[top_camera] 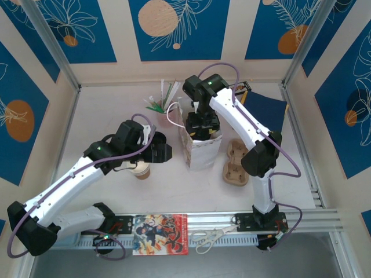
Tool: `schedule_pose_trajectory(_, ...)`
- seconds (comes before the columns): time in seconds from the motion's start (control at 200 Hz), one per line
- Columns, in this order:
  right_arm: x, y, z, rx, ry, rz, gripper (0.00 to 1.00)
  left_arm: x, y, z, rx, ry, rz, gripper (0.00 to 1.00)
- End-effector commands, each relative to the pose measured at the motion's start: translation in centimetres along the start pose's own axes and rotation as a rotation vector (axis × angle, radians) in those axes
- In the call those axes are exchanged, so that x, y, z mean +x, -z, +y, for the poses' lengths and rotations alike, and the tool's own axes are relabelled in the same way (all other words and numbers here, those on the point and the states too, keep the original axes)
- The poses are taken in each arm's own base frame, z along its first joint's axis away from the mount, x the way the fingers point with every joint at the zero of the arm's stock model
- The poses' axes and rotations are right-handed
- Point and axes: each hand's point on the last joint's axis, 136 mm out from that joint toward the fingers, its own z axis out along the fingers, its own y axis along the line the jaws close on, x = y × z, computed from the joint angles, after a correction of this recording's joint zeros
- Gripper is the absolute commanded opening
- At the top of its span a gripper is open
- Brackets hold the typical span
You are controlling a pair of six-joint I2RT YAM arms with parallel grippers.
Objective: Pack the takeout coffee
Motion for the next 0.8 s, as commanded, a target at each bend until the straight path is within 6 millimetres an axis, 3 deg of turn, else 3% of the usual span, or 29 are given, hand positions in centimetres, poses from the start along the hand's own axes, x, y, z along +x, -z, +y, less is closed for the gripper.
schedule_pose_trajectory(0.0, 1.7, -0.8, -0.7, 0.061, -0.007, 0.101, 0.65, 0.0, -0.4, -0.5, 0.026, -0.023, 0.006, 1.00)
schedule_pose_trajectory(0.49, 1.1, -2.8, -0.5, 0.047, -0.001, 0.124, 0.65, -0.3, -0.5, 0.1, -0.002, -0.015, -0.012, 1.00)
schedule_pose_trajectory(0.795, 0.9, -3.1, -0.7, 0.032, -0.005, 0.120, 0.65, -1.2, 0.6, 2.3, -0.121, -0.019, -0.057, 1.00)
